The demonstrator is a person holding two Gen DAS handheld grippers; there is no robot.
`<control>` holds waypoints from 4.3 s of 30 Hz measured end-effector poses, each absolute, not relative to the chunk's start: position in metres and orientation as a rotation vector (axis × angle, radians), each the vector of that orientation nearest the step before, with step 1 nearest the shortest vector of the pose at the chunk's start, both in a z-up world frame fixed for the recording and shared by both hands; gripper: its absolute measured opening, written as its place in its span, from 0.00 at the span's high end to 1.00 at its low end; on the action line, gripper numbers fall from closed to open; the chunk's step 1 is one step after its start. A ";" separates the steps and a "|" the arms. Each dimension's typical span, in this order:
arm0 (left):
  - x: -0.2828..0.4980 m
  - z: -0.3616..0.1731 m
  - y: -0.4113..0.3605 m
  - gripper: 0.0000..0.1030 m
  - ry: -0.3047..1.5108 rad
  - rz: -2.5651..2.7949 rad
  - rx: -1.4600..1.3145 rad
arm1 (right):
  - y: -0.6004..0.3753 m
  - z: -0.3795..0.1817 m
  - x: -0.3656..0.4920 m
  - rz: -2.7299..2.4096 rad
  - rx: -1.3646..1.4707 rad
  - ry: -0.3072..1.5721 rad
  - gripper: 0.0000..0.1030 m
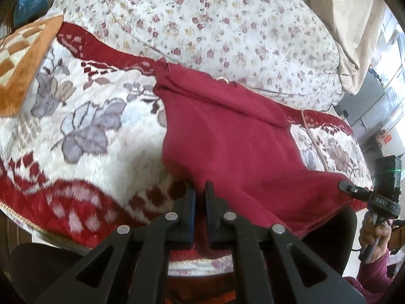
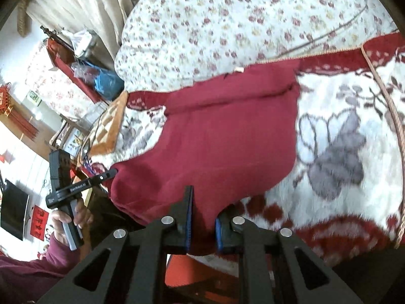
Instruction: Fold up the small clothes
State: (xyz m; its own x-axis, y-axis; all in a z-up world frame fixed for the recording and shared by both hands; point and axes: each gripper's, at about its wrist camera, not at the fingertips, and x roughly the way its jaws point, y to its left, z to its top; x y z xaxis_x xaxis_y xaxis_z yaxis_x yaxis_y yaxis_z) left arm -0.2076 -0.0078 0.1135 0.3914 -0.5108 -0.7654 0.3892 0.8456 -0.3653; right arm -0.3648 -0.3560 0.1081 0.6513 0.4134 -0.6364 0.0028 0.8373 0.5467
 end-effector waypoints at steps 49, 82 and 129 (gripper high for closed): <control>0.041 0.100 -0.108 0.94 0.989 -0.370 -0.123 | -0.465 0.088 -0.114 0.006 0.601 0.839 0.85; 0.107 0.032 -0.119 0.26 1.123 -0.298 -0.115 | -0.508 0.032 -0.057 -0.176 0.650 0.873 0.51; -0.028 0.047 -0.090 0.37 1.053 -0.380 0.001 | -0.328 0.080 -0.055 0.140 0.288 0.909 0.45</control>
State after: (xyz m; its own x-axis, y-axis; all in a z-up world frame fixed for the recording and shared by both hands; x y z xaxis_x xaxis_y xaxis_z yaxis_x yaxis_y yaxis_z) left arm -0.0280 -0.0897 0.0468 0.4362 -0.3050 -0.8466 0.3063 0.9349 -0.1791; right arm -0.0546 -0.3276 0.0800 0.6092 0.2403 -0.7557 0.0018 0.9525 0.3044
